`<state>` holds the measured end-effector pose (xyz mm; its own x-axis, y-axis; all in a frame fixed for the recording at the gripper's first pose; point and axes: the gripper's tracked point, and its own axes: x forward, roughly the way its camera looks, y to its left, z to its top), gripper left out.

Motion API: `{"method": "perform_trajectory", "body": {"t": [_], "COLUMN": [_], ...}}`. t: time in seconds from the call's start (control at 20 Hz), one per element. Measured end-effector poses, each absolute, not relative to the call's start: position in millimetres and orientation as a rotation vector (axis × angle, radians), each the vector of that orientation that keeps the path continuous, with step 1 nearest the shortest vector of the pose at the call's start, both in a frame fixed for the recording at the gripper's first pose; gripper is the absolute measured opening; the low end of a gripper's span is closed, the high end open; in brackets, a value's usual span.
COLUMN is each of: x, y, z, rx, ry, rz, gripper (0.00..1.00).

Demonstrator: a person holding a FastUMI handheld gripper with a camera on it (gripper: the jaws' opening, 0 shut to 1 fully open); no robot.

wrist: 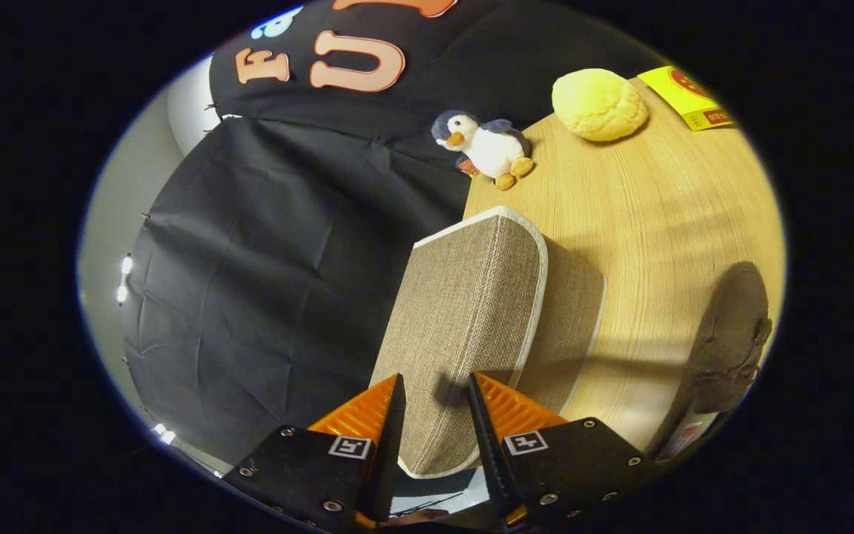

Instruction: Open the storage box then place both shoes into the box .Put the left shoe in first, then the right shoe, with the right side of both shoes facing outward in a uniform manner.

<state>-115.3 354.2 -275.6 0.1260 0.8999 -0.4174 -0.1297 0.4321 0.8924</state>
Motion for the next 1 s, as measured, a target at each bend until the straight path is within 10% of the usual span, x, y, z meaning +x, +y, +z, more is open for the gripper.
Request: {"method": "perform_trajectory", "body": {"t": [0.1, 0.35, 0.6, 1.0], "x": [-122, -137, -133, -113], "y": [357, 365, 373, 340], "z": [-286, -306, -303, -253], "rx": [0.816, 0.831, 0.945, 1.113], "ry": [1.244, 1.294, 1.296, 1.189], "rz": [0.881, 0.894, 0.894, 0.917], "gripper": [0.53, 0.98, 0.97, 0.62]}}
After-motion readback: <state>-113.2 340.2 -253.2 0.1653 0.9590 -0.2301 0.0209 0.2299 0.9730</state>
